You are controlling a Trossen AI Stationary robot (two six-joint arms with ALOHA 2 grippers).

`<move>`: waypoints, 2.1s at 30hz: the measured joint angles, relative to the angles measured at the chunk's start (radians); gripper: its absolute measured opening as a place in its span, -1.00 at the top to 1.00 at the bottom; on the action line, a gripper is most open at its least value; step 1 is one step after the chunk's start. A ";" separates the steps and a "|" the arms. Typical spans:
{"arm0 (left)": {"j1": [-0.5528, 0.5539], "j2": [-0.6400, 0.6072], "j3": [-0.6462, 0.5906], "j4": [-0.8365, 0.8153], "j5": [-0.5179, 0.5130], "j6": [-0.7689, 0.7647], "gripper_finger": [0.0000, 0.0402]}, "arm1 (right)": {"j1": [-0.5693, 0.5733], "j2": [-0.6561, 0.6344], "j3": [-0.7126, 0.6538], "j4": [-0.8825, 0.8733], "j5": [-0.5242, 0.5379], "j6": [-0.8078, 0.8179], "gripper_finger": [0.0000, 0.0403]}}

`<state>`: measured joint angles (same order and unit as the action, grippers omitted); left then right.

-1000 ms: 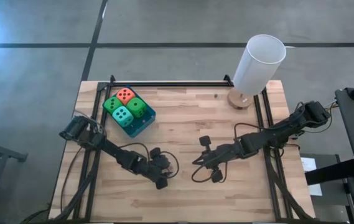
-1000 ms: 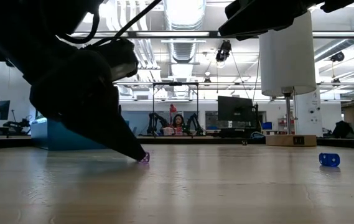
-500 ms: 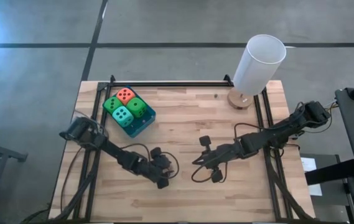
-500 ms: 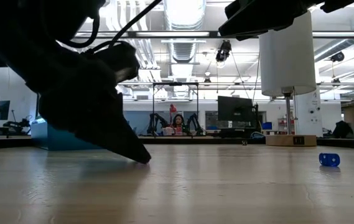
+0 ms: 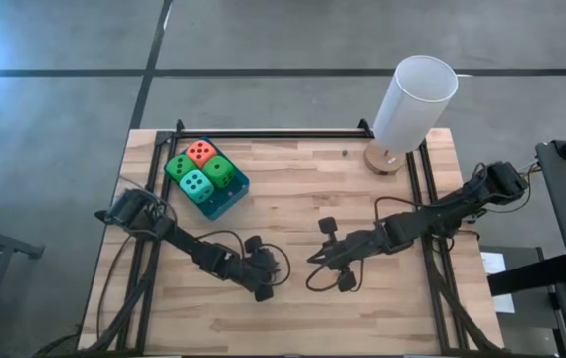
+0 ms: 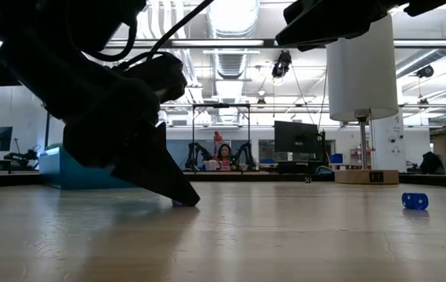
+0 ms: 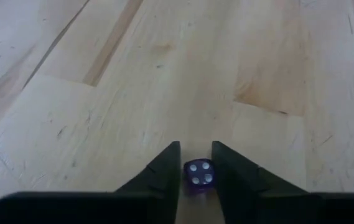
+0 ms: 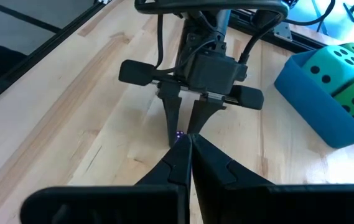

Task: Pick & Place Dice
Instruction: Put the small violet dice into the blue bin

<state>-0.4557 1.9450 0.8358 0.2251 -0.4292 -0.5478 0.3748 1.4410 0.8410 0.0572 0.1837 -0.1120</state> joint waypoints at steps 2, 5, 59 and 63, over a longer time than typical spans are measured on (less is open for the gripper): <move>0.000 0.000 0.001 -0.003 0.003 -0.002 0.63 | 0.000 0.000 0.000 0.000 0.000 0.000 0.96; 0.000 0.000 0.000 -0.004 0.005 -0.002 0.71 | 0.000 0.000 0.000 0.000 0.000 0.000 0.96; 0.001 -0.228 -0.005 -0.233 -0.052 0.014 0.72 | 0.000 0.000 0.000 0.001 0.000 0.005 0.96; 0.003 -0.336 -0.005 -0.361 -0.105 -0.007 0.72 | 0.000 0.000 0.000 0.001 0.000 0.005 0.96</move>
<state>-0.4526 1.6091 0.8307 -0.1359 -0.5345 -0.5551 0.3750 1.4410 0.8410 0.0578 0.1837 -0.1070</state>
